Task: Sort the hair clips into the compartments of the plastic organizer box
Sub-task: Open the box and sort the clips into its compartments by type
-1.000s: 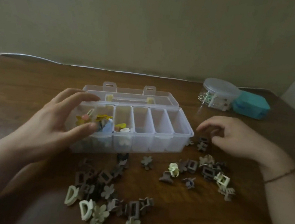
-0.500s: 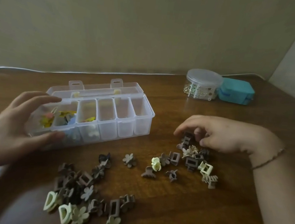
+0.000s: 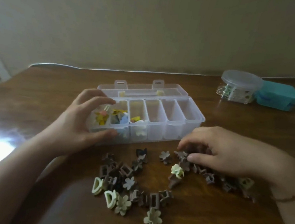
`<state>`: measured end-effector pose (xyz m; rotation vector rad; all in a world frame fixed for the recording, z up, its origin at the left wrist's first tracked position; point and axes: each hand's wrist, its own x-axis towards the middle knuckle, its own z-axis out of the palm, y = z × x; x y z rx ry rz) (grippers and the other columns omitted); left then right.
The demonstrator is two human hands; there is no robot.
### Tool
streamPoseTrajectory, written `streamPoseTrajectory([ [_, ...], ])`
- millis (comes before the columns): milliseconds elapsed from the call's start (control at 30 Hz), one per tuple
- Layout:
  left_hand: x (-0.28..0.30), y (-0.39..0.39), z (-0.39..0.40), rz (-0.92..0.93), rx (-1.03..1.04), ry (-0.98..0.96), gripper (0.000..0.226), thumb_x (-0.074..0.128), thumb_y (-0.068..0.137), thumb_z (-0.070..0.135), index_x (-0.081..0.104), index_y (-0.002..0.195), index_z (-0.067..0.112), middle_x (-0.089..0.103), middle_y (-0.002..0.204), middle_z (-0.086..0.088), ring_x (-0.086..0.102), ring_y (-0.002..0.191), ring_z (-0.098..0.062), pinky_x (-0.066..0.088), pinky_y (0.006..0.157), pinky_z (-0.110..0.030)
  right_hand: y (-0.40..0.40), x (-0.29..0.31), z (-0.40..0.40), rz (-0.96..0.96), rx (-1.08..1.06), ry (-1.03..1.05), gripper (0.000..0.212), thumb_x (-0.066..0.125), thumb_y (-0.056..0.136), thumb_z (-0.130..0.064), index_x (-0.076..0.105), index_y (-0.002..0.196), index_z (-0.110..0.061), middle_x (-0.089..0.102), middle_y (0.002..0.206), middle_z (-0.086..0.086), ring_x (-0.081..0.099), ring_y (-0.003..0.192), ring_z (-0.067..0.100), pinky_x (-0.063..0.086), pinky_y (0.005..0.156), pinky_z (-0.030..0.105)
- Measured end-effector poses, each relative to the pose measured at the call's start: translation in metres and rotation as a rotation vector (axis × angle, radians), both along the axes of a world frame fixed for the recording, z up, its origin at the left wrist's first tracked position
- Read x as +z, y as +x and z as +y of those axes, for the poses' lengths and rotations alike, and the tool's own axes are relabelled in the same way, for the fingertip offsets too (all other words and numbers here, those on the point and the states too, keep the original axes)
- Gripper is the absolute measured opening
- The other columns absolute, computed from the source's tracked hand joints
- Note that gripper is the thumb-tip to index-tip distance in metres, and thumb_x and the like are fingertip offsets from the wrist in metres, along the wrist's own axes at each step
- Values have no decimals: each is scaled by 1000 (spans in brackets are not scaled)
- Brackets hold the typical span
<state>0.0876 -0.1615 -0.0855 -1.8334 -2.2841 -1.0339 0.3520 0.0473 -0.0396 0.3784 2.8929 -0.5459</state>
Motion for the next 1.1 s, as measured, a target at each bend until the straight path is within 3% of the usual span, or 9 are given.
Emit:
streamPoseTrajectory([
  [167, 7, -2, -4, 28, -4, -46, 78, 66, 66, 78, 54, 132, 38, 43, 135, 13, 45, 130, -7, 44, 103, -32, -9, -3, -21, 12, 85, -2, 24, 55, 92, -48, 54, 116, -48, 53, 107, -29, 51, 100, -8, 50, 84, 21],
  [300, 13, -1, -8, 77, -21, -101, 76, 63, 64, 84, 53, 129, 46, 40, 130, 19, 49, 122, -10, 50, 98, -40, -8, -6, -25, 73, 159, 60, 22, 54, 91, -50, 55, 112, -45, 56, 104, -29, 50, 99, -10, 49, 84, 22],
  [433, 13, -3, -8, 68, -40, -100, 76, 62, 64, 83, 51, 130, 47, 38, 130, 19, 47, 124, -13, 49, 99, -45, -5, 0, -25, 208, 213, 42, 19, 58, 87, -52, 57, 105, -49, 56, 105, -33, 53, 102, -9, 46, 82, 14],
  [533, 14, -2, -8, 79, -41, -109, 80, 63, 64, 81, 51, 134, 43, 37, 132, 18, 43, 128, -12, 47, 102, -44, -10, 11, -31, 425, 158, -117, 20, 58, 83, -53, 63, 100, -43, 64, 98, -24, 63, 90, 1, 52, 71, 15],
  [667, 14, 1, -8, 85, -48, -125, 82, 59, 64, 82, 48, 136, 45, 33, 132, 22, 37, 130, -7, 45, 104, -37, -40, 17, -48, 655, 38, 50, 17, 56, 82, -49, 64, 91, -37, 63, 90, -23, 58, 88, -1, 44, 71, 8],
  [833, 15, 2, -8, 89, -48, -143, 83, 55, 62, 86, 45, 136, 48, 29, 132, 27, 32, 132, -3, 44, 105, -34, -77, -5, -56, 631, -115, 184, 21, 53, 90, -44, 70, 95, -33, 58, 99, -19, 49, 102, 0, 43, 87, 25],
  [933, 14, 1, -8, 105, -44, -147, 83, 55, 64, 86, 46, 136, 47, 30, 132, 27, 33, 130, -1, 45, 103, -32, -70, -9, -56, 652, -90, 203, 32, 46, 91, -46, 72, 95, -29, 58, 100, -16, 50, 103, 2, 42, 86, 22],
  [1000, 13, 1, -8, 110, -44, -125, 80, 58, 66, 84, 49, 135, 46, 32, 131, 26, 35, 127, 0, 44, 101, -30, -54, 2, -57, 655, -26, 240, 25, 51, 90, -42, 70, 90, -26, 59, 93, -16, 54, 94, 4, 44, 81, 22],
  [1100, 12, 0, -7, 82, -52, -115, 76, 60, 65, 82, 52, 132, 45, 32, 129, 28, 34, 128, 1, 42, 101, -28, -32, 15, -70, 549, 94, 198, 8, 55, 84, -37, 61, 79, -36, 54, 73, -22, 53, 64, -3, 43, 57, 12],
])
